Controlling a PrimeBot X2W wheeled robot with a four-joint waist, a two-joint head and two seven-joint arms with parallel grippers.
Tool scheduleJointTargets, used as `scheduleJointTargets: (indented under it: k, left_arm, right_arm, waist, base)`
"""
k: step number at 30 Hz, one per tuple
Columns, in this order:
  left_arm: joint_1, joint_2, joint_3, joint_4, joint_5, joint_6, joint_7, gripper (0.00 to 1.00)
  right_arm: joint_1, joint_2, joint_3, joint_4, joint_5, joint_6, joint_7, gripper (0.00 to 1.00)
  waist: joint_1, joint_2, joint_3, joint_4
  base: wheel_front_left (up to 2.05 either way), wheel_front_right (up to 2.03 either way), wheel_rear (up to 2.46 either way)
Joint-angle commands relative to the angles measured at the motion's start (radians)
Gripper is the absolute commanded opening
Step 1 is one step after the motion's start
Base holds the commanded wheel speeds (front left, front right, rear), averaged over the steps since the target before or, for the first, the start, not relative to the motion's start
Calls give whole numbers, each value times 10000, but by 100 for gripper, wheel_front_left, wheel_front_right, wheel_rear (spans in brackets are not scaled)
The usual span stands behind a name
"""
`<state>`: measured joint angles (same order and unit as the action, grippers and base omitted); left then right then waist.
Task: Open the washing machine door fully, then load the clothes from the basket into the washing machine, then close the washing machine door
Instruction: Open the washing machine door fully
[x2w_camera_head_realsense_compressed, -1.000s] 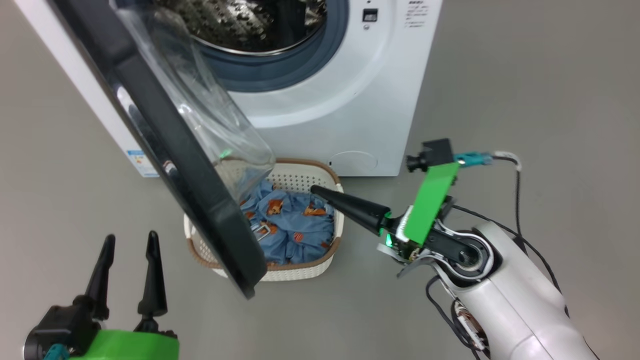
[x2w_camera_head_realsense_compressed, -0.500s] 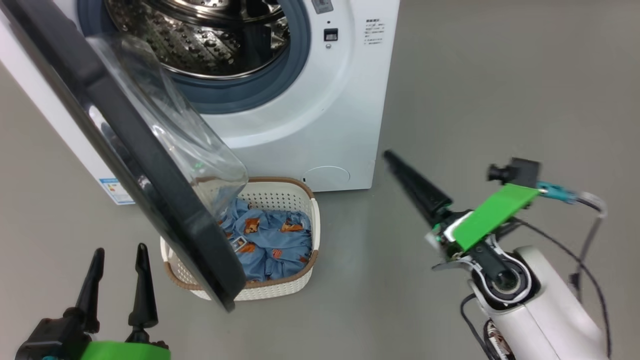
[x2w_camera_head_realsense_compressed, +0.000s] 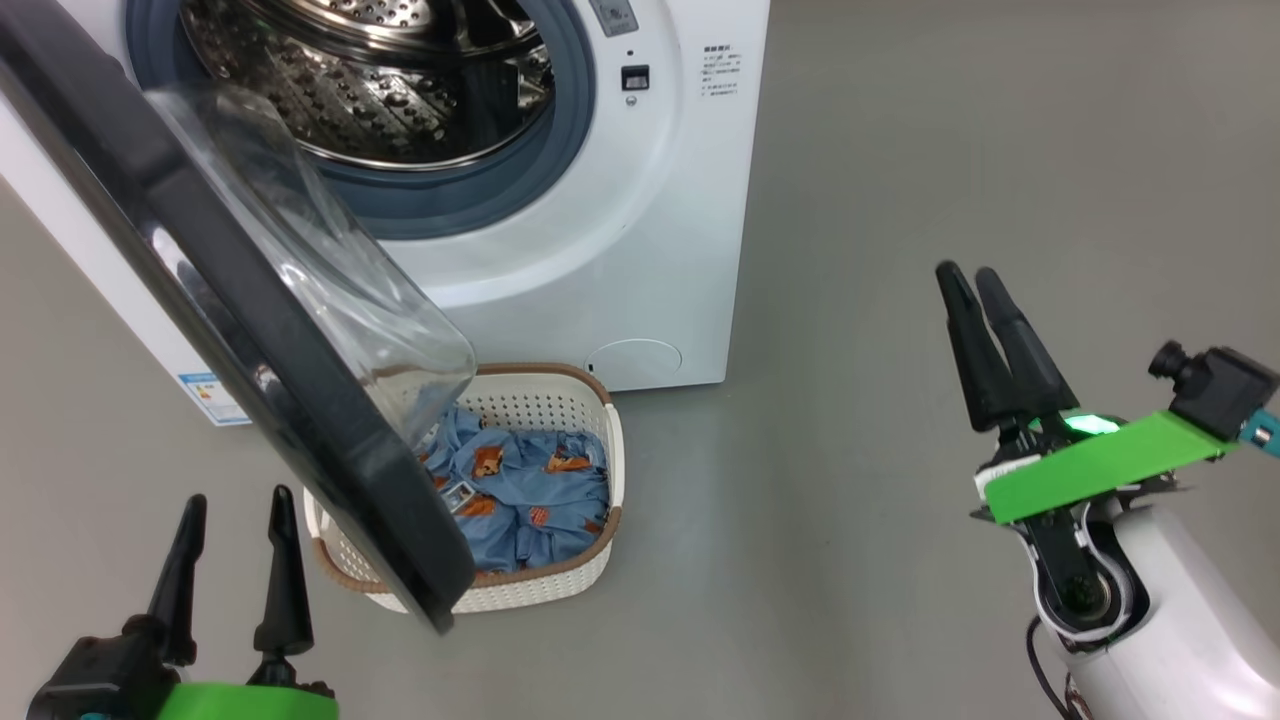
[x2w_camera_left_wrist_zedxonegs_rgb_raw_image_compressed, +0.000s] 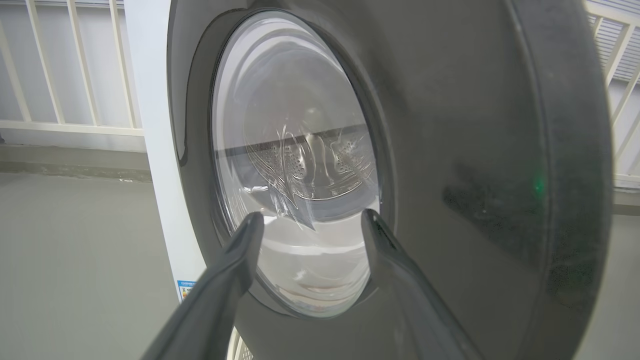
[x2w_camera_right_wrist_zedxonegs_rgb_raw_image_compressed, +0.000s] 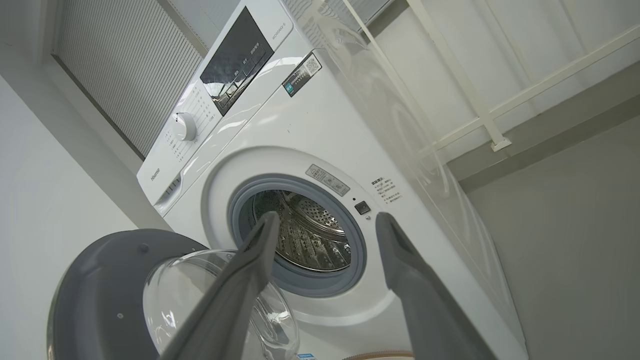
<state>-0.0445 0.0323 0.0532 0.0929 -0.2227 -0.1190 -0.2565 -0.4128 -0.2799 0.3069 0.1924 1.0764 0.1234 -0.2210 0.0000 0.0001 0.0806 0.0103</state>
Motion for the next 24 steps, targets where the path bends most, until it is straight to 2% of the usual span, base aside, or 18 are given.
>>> scheduleJointTargets:
  k: [1,4,6,16,24]
  left_arm:
    - [-67,179,343,-308,-24,-33,-53,100]
    - [-11,179,312,-331,-44,-28,-53,100]
    - [36,179,266,-351,-72,-7,-53,100]
    - [163,179,72,-384,-114,120,-53,100]
    - [262,179,-11,-380,-108,238,-53,100]
  right_arm:
    - [126,-15,70,-203,-229,73,-140,100]
    - [379,-156,-94,-184,-1290,73,-306,100]
    - [722,-133,-405,-310,-2591,73,-383,100]
    - [2305,589,-1855,-1067,-6481,73,-405,100]
    - [3220,1248,-2665,-1292,-8474,73,-406,100]
  waist:
    - [0,-1,-36,-30]
    - [0,-1,-59,-58]
    - [0,-1,-69,-68]
    - [0,-1,-130,-58]
    - [0,-1,-203,-35]
  base:
    - [0,0,0]
    - [0,0,0]
    - [0,0,0]
    - [0,0,0]
    - [0,0,0]
